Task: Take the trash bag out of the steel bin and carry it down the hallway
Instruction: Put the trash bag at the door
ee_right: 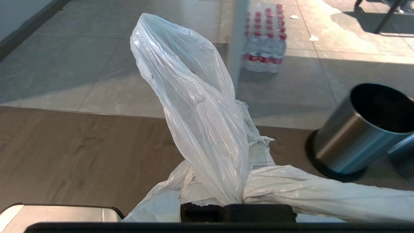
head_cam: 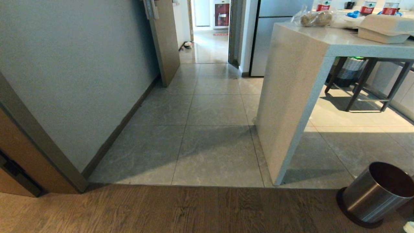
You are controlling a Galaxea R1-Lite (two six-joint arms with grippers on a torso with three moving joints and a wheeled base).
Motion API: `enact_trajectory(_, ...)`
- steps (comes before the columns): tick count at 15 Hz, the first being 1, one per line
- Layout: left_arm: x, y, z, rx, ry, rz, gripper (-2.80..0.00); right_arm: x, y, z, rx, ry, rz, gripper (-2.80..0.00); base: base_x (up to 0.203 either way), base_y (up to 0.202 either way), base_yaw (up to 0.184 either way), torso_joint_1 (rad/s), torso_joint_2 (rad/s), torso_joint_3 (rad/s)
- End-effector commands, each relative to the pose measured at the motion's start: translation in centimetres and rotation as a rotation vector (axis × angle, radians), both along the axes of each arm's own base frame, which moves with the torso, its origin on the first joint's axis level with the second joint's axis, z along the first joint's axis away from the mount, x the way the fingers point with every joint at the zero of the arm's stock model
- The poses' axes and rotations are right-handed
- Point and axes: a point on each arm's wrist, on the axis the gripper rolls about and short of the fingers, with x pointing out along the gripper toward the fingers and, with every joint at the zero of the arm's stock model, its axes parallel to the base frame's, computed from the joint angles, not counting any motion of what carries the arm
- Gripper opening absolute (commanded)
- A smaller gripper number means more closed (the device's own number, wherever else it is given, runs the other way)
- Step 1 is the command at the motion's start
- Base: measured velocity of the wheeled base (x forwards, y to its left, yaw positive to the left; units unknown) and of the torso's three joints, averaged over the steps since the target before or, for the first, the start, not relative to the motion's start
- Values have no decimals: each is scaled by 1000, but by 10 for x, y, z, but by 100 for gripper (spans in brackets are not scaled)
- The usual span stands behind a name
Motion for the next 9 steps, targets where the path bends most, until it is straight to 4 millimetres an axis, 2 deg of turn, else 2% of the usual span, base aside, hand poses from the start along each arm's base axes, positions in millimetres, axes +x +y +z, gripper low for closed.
enact_trajectory(1,0,0,0,1,0,0,-280,0,0,0,1,3,0,-280,0,195,1,2,5,3)
enact_trajectory(4,0,0,0,7,5,-1,-280,0,0,0,1,3,0,-280,0,163,2,4,3,6)
enact_trajectory(9,0,0,0,1,2,0,-280,0,0,0,1,3,0,-280,17,12,-1,1,1,2)
